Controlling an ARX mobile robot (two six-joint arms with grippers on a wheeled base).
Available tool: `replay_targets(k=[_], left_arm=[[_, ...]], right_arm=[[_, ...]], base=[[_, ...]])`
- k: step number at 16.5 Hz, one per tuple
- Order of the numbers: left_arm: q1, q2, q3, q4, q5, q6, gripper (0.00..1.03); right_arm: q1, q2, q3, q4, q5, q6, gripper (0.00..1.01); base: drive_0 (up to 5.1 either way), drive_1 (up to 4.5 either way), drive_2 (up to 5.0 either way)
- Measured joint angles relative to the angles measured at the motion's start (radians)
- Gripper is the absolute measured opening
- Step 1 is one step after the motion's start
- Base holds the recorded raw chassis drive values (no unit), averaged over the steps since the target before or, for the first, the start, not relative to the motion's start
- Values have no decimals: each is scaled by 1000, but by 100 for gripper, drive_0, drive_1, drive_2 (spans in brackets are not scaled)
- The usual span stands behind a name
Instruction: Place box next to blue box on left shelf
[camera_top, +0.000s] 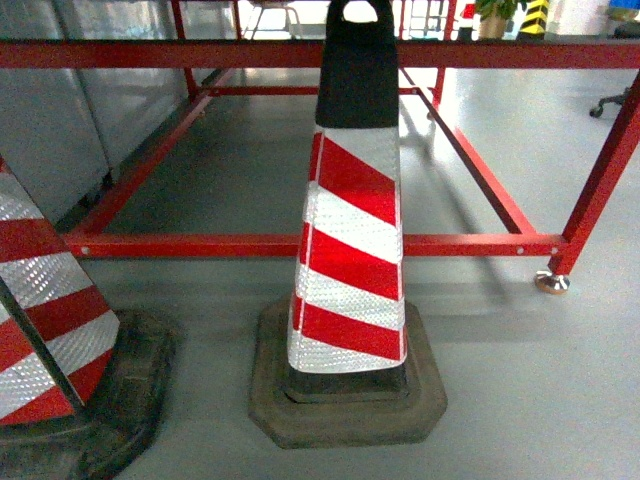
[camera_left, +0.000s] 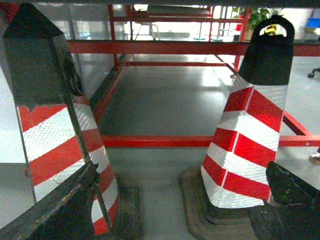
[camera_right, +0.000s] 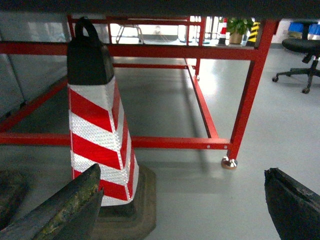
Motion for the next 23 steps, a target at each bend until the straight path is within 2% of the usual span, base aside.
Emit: replay_targets(k=[23], left_arm=[[0, 0, 0, 2, 0, 1, 98]], right_arm=[[0, 0, 0, 0, 0, 3, 98]], base=[[0, 0, 0]])
